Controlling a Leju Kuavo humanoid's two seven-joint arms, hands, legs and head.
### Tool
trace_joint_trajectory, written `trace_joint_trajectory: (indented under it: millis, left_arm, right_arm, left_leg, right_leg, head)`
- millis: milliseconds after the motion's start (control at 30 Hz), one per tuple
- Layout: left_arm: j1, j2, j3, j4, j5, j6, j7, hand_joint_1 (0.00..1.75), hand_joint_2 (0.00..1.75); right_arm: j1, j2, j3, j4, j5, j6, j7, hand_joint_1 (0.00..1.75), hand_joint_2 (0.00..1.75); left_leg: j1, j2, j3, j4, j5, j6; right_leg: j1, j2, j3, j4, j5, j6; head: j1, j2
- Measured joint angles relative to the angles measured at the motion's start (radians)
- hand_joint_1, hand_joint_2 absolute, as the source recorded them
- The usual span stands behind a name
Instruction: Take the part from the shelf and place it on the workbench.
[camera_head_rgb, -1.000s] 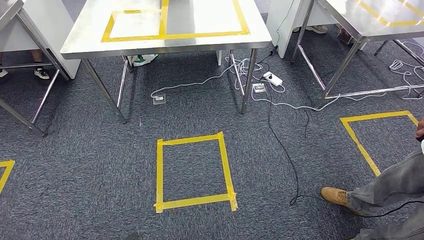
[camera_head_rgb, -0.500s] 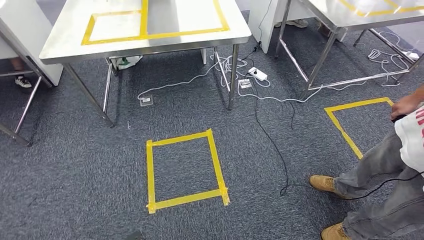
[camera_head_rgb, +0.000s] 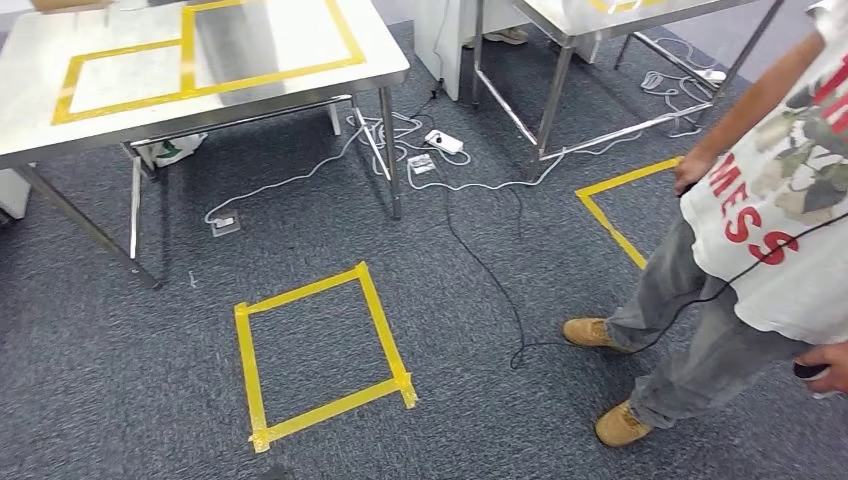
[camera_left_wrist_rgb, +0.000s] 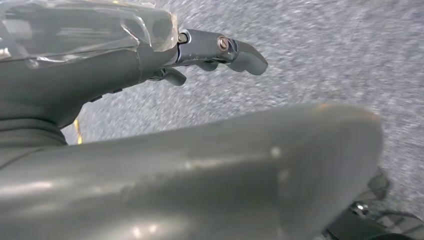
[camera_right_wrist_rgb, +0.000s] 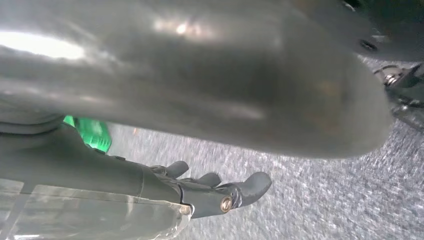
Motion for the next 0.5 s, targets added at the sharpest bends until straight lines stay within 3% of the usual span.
trace_joint_trajectory:
  millis: [67, 100, 167, 233, 300, 333, 367, 433, 467, 500]
  left_arm:
    - [0.0, 0.002, -0.007, -0.003, 0.01, 0.001, 0.001, 0.0, 0.0]
    - [-0.002, 0.002, -0.01, -0.004, 0.014, 0.001, 0.002, 0.0, 0.0]
    - [-0.004, -0.001, -0.015, -0.007, 0.022, 0.002, 0.002, 0.0, 0.0]
    - [0.0, -0.004, -0.024, -0.008, 0.033, 0.002, 0.001, 0.0, 0.0]
    - [0.005, -0.005, -0.034, -0.008, 0.044, 0.002, 0.001, 0.0, 0.0]
    - [0.007, -0.006, -0.037, -0.008, 0.048, 0.001, 0.001, 0.0, 0.0]
    - [0.007, -0.007, -0.041, -0.008, 0.051, 0.001, 0.001, 0.0, 0.0]
    - [0.007, -0.007, -0.046, -0.009, 0.057, 0.002, 0.001, 0.0, 0.0]
    - [0.006, -0.006, -0.049, -0.009, 0.059, 0.002, 0.002, 0.0, 0.0]
    - [0.006, -0.005, -0.051, -0.01, 0.061, 0.002, 0.002, 0.0, 0.0]
  right_arm:
    - [0.0, 0.002, -0.001, 0.001, 0.002, 0.001, 0.0, 0.0, 0.0]
    - [0.003, 0.002, -0.002, 0.002, 0.003, 0.001, 0.0, 0.0, 0.0]
    - [0.005, -0.002, -0.002, 0.004, 0.006, 0.002, 0.0, 0.0, 0.0]
    - [0.0, -0.007, -0.003, 0.004, 0.01, 0.002, 0.0, 0.0, 0.0]
    - [-0.004, -0.011, -0.004, 0.005, 0.012, 0.002, 0.0, 0.0, 0.0]
    - [-0.004, -0.013, -0.004, 0.005, 0.014, 0.002, 0.0, 0.0, 0.0]
    - [-0.003, -0.014, -0.004, 0.005, 0.014, 0.002, 0.0, 0.0, 0.0]
    - [-0.003, -0.015, -0.004, 0.005, 0.016, 0.002, 0.0, 0.0, 0.0]
    - [-0.005, -0.013, -0.004, 0.005, 0.016, 0.002, 0.0, 0.0, 0.0]
    - [-0.007, -0.012, -0.004, 0.005, 0.016, 0.002, -0.001, 0.0, 0.0]
  left_leg:
    - [-0.007, 0.012, 0.006, -0.017, 0.006, 0.009]
    - [-0.006, 0.027, 0.015, -0.036, 0.013, 0.008]
    - [-0.001, 0.055, 0.035, -0.079, 0.029, 0.003]
    - [0.002, 0.084, 0.043, -0.096, 0.035, -0.005]
    - [0.004, 0.118, 0.04, -0.095, 0.033, -0.012]
    - [0.006, 0.134, 0.039, -0.092, 0.031, -0.017]
    - [0.01, 0.148, 0.038, -0.087, 0.029, -0.024]
    - [0.014, 0.173, 0.032, -0.068, 0.018, -0.045]
    - [0.014, 0.184, 0.028, -0.056, 0.011, -0.056]
    - [0.014, 0.194, 0.026, -0.046, 0.004, -0.065]
  right_leg:
    - [-0.009, 0.024, -0.007, -0.007, 0.008, 0.012]
    - [-0.01, 0.021, -0.01, -0.007, 0.01, 0.015]
    - [-0.005, -0.028, -0.034, 0.029, -0.008, 0.016]
    - [-0.008, -0.085, -0.093, 0.142, -0.057, 0.013]
    - [-0.021, -0.101, -0.146, 0.245, -0.087, 0.023]
    - [-0.028, -0.107, -0.148, 0.249, -0.084, 0.035]
    - [-0.034, -0.114, -0.128, 0.214, -0.067, 0.05]
    - [-0.042, -0.153, -0.053, 0.087, -0.025, 0.075]
    - [-0.042, -0.17, -0.026, 0.038, -0.012, 0.077]
    - [-0.041, -0.18, -0.013, 0.013, -0.008, 0.071]
  head:
    - [-0.005, 0.0]
    - [-0.007, 0.0]
    - [-0.005, 0.0]
    - [-0.003, 0.0]
    - [-0.003, 0.0]
    - [-0.003, 0.0]
    - [-0.003, 0.0]
    - [-0.003, 0.0]
    - [-0.003, 0.0]
    - [-0.004, 0.0]
